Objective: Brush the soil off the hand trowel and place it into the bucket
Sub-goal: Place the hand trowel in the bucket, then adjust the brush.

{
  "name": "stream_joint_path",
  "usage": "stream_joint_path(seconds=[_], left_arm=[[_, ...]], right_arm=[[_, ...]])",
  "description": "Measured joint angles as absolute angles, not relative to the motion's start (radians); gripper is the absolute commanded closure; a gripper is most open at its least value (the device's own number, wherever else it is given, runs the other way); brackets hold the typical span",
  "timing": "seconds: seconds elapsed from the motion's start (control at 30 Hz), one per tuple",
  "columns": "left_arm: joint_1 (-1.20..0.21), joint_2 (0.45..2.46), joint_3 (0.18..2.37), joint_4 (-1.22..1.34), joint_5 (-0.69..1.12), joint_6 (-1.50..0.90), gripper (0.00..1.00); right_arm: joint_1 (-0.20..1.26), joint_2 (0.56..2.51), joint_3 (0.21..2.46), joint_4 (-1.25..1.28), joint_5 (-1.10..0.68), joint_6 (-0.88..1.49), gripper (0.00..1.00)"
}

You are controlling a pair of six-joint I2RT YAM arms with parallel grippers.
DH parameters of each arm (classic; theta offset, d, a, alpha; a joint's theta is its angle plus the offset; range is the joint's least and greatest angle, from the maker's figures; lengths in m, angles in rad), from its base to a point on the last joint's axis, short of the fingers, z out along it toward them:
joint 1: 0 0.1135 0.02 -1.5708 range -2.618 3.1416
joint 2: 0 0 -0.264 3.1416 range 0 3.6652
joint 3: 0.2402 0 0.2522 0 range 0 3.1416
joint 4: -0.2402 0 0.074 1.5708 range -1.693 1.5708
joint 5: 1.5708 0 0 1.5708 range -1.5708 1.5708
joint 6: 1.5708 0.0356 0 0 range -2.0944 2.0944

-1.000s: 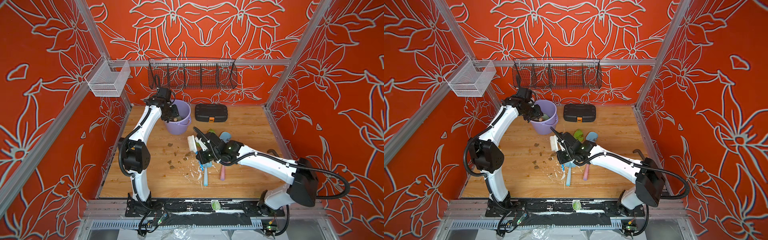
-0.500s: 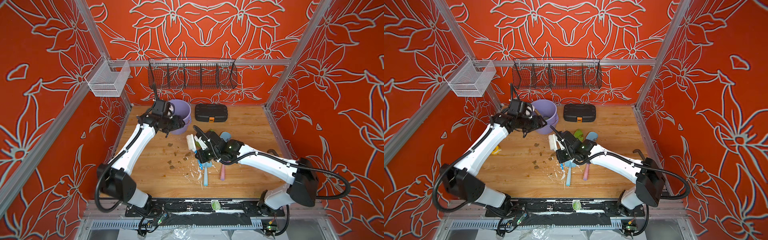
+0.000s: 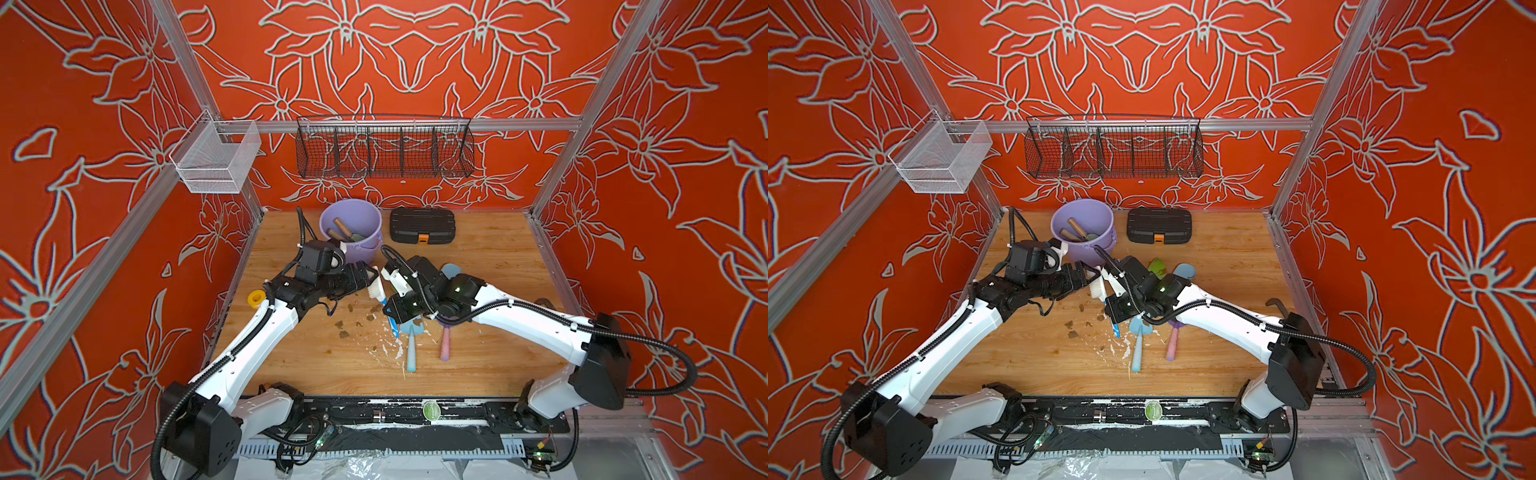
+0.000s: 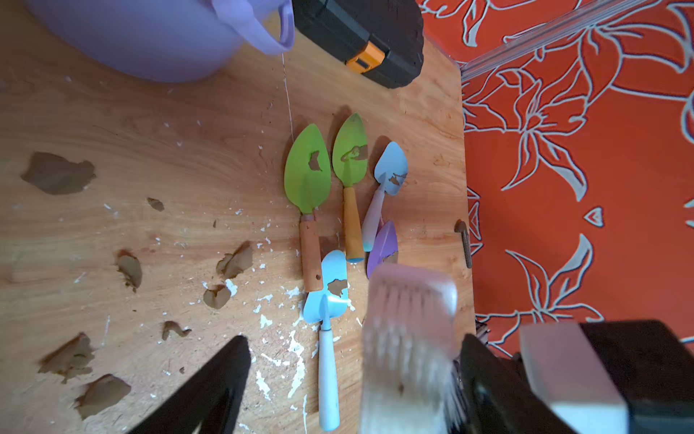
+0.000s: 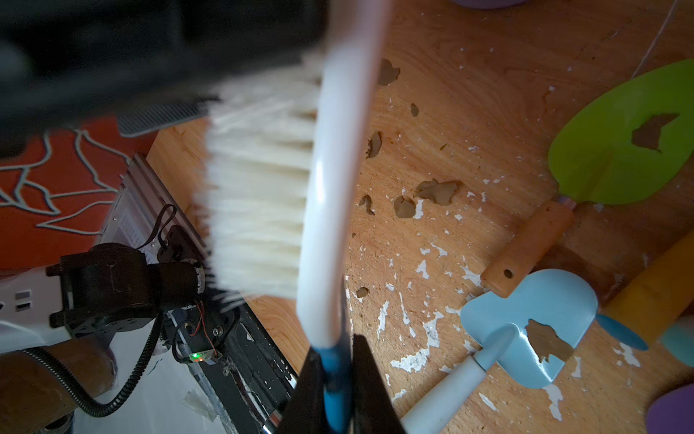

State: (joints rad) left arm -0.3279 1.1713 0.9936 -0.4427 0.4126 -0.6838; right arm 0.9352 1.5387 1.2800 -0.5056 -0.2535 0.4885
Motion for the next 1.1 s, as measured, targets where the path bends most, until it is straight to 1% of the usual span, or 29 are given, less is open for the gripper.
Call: stream_joint_path(seconds=[0.13, 0.23, 0.4, 0.57, 0.7, 0.73, 0.8, 0.83, 0.87, 1.0, 1.1], left_arm=[[-0.336, 1.212, 0.978, -0.377, 0.462, -0.723, 0.27], [-0.338, 1.229, 0.970, -0.333, 0.498, -0.746, 0.38], [-0.340, 1.231, 0.946, -0.292, 0.531, -0.766, 0.50], [-0.340, 1.232, 0.927, -0.282, 0.542, -0.768, 0.64], [-0.339, 1.234, 0.915, -0.279, 0.537, -0.756, 0.74], [-0.339, 1.234, 0.914, -0.277, 0.538, -0.757, 0.79], [-0.339, 1.235, 0.912, -0.272, 0.538, -0.757, 0.97], [-0.339, 1.235, 0.911, -0.270, 0.539, -0.757, 1.00], [-0.339, 1.235, 0.910, -0.268, 0.541, -0.757, 1.00], [-0.332, 1.241, 0.908, -0.252, 0.560, -0.754, 1.00], [-0.318, 1.248, 0.899, -0.207, 0.614, -0.760, 1.00]], right_arm=[[0.935, 1.562, 1.290, -0.507, -0.255, 0.484, 1.00], [0.936, 1.578, 1.294, -0.506, -0.254, 0.483, 1.00], [0.935, 1.592, 1.301, -0.512, -0.246, 0.482, 1.00], [0.935, 1.594, 1.312, -0.516, -0.241, 0.483, 1.00], [0.934, 1.594, 1.316, -0.531, -0.242, 0.483, 1.00], [0.934, 1.594, 1.316, -0.532, -0.242, 0.483, 1.00], [0.934, 1.594, 1.316, -0.532, -0.242, 0.483, 1.00], [0.933, 1.594, 1.316, -0.532, -0.242, 0.483, 1.00], [0.931, 1.594, 1.316, -0.532, -0.244, 0.483, 1.00], [0.908, 1.587, 1.297, -0.501, -0.287, 0.495, 0.70], [0.867, 1.555, 1.227, -0.405, -0.388, 0.527, 0.58]])
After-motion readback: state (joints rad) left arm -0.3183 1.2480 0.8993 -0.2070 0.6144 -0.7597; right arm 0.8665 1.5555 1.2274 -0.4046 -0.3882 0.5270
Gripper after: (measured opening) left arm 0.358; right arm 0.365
